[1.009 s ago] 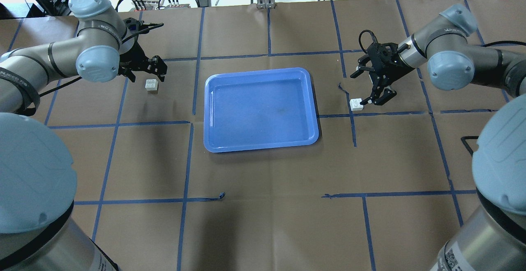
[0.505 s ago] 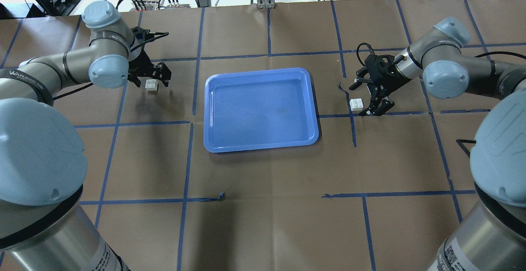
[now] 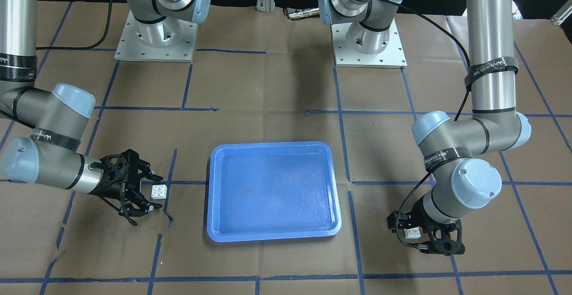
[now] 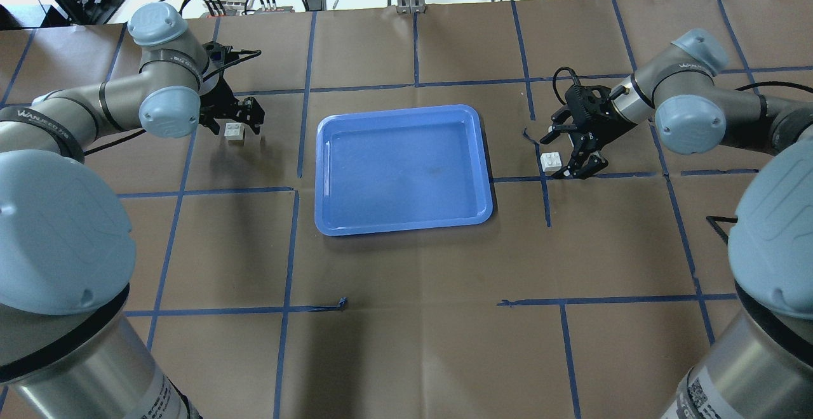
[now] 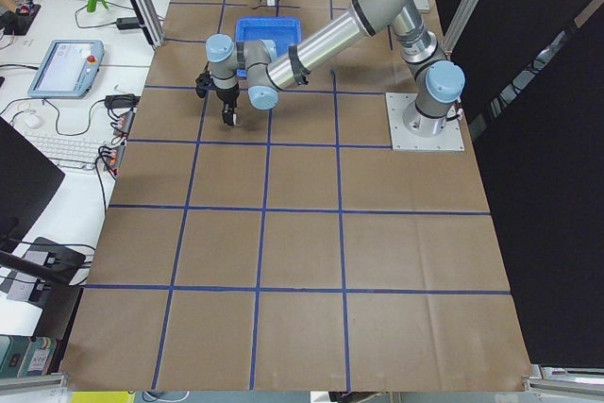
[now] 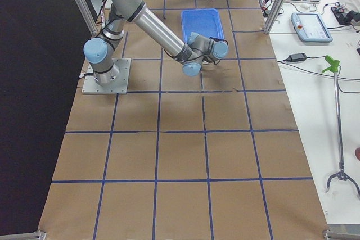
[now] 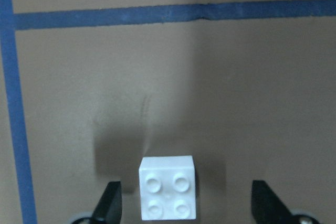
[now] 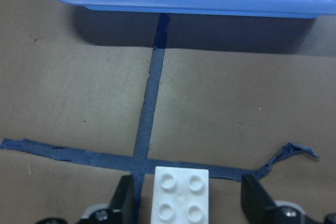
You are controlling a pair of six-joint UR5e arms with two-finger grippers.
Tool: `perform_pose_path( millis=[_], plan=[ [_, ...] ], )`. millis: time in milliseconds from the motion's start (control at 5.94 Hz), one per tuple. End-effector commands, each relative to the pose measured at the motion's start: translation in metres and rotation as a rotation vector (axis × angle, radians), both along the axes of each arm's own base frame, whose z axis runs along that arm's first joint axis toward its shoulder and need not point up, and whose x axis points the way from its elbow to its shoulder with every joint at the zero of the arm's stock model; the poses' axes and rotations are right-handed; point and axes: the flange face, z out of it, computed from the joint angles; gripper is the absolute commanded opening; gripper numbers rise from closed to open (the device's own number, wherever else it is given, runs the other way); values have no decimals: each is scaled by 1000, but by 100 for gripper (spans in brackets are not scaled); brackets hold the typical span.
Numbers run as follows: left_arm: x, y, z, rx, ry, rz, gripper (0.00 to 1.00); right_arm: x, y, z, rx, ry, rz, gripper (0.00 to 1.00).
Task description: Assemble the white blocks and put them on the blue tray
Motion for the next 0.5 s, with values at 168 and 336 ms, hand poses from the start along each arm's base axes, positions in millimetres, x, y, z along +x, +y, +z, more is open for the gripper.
perform_pose_path(
  millis=[168, 336],
  plan=[
    [0, 0, 9, -10, -3, -5, 8, -1, -1, 3, -10, 5, 1, 36],
    [2, 2, 18, -11, -46, -40, 0, -2, -3, 8, -17, 9, 0, 27]
  ],
)
